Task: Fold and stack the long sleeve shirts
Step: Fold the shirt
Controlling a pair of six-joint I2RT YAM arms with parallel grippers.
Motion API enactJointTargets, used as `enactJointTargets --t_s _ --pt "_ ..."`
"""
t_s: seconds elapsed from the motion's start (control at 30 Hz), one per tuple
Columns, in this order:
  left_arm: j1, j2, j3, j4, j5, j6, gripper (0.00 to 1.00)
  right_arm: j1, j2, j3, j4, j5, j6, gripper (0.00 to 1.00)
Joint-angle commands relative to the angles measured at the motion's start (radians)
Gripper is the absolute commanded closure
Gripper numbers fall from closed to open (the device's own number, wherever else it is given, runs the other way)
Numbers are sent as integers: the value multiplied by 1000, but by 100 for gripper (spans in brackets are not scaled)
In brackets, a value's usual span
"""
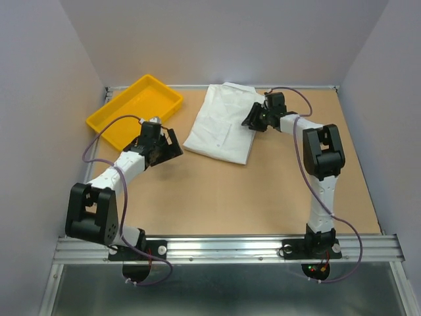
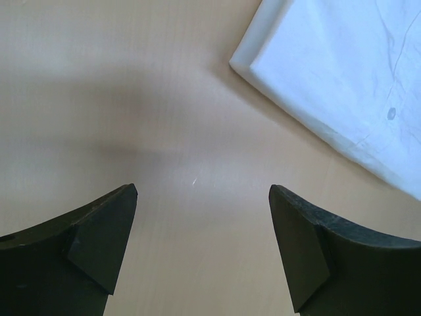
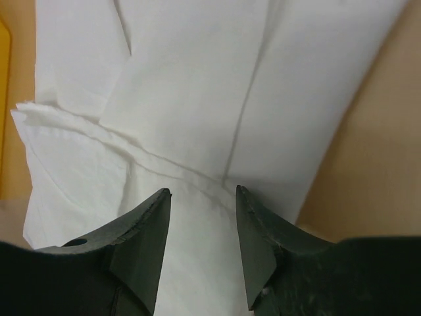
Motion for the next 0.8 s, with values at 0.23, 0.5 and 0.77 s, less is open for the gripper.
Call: enactJointTargets --t_s 0.23,0.5,0.77 --pt "-5 317 311 100 5 50 7 5 -415 -368 51 33 166 48" --pt "-7 502 446 100 89 42 16 5 -494 -564 140 -45 261 47" --pt "-16 549 411 103 101 38 27 7 -455 -667 246 -122 323 47"
